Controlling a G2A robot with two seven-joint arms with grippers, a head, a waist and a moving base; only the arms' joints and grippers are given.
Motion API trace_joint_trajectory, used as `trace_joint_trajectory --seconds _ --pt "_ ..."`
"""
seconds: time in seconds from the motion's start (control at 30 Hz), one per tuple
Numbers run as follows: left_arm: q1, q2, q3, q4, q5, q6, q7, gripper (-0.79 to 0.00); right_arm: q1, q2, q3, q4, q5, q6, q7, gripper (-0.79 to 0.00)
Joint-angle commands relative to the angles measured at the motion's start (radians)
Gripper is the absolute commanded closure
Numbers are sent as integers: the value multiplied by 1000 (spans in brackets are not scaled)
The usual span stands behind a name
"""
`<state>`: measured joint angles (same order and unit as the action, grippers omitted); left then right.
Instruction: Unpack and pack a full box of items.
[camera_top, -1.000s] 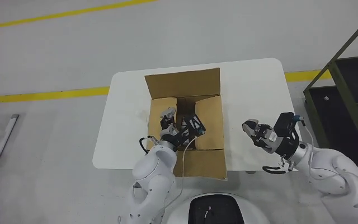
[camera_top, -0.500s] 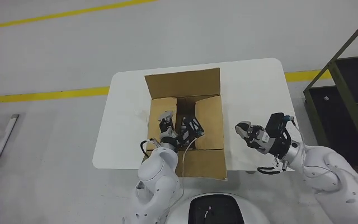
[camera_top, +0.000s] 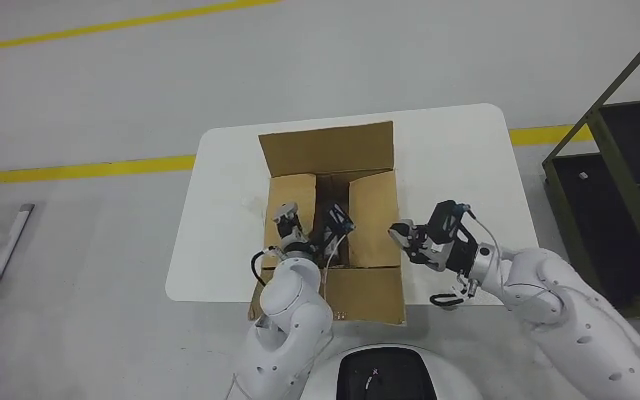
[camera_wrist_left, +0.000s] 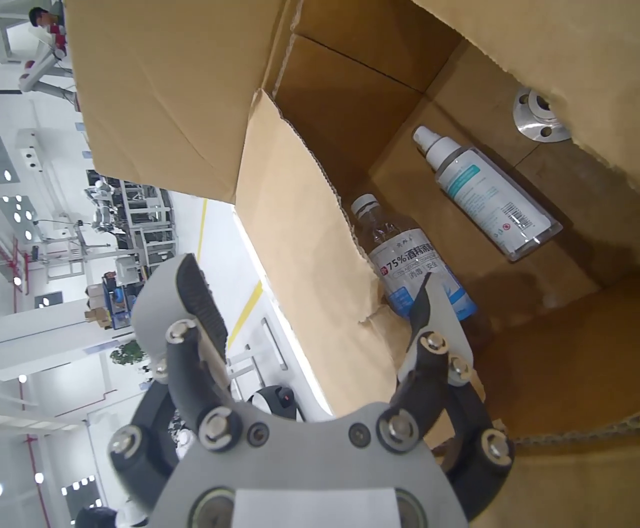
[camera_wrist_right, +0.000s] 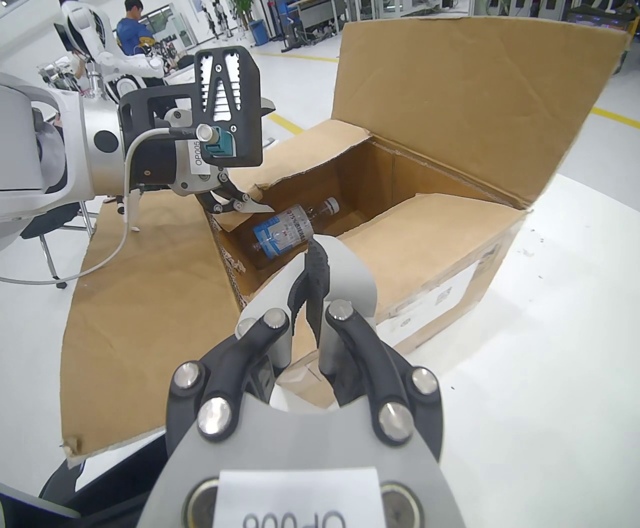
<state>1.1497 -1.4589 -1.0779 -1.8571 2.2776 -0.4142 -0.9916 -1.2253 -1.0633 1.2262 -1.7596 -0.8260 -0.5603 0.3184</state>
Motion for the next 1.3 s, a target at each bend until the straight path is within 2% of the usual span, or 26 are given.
trace_joint_trajectory --seconds 0.0,0.07,0.13,0.4,0.77,0.8,0.83,0.87,0.93,1.03,1.13,1.27 --pt "5 -2 -8 -5 -5 9 -8 -139 11 -3 -12 10 -4 3 -4 0" --pt "11 -3 -19 -7 -25 14 -14 -52 14 -4 -18 15 -5 3 -6 0" --pt "11 -5 -31 -6 -44 17 -17 0 16 -5 -19 18 -6 -3 -10 0" --pt "18 -12 -65 -39 -112 41 -17 0 9 -4 -10 17 -6 -8 -10 0" --pt "28 -34 -135 -188 -463 121 -172 0 -4 1 24 -8 10 -15 11 0" --pt "27 -35 -138 -196 -470 125 -185 -259 -4 1 25 -9 10 -17 16 0" --pt "24 -34 -139 -201 -459 123 -195 -483 -4 2 25 -8 10 -17 22 0" --pt "23 -34 -141 -203 -459 123 -197 -785 -4 2 23 -3 10 -16 30 0" --pt "18 -32 -147 -196 -437 108 -200 -785 3 1 15 6 15 -14 46 0" --pt "8 -22 -133 -191 -309 32 -172 -785 16 0 -5 11 17 -8 101 0" --pt "16 -15 -134 -194 -219 13 -138 -785 24 -2 -16 17 24 -2 119 0" --pt "16 -11 -168 -197 -182 15 -120 -785 32 -4 -27 31 27 4 127 0"
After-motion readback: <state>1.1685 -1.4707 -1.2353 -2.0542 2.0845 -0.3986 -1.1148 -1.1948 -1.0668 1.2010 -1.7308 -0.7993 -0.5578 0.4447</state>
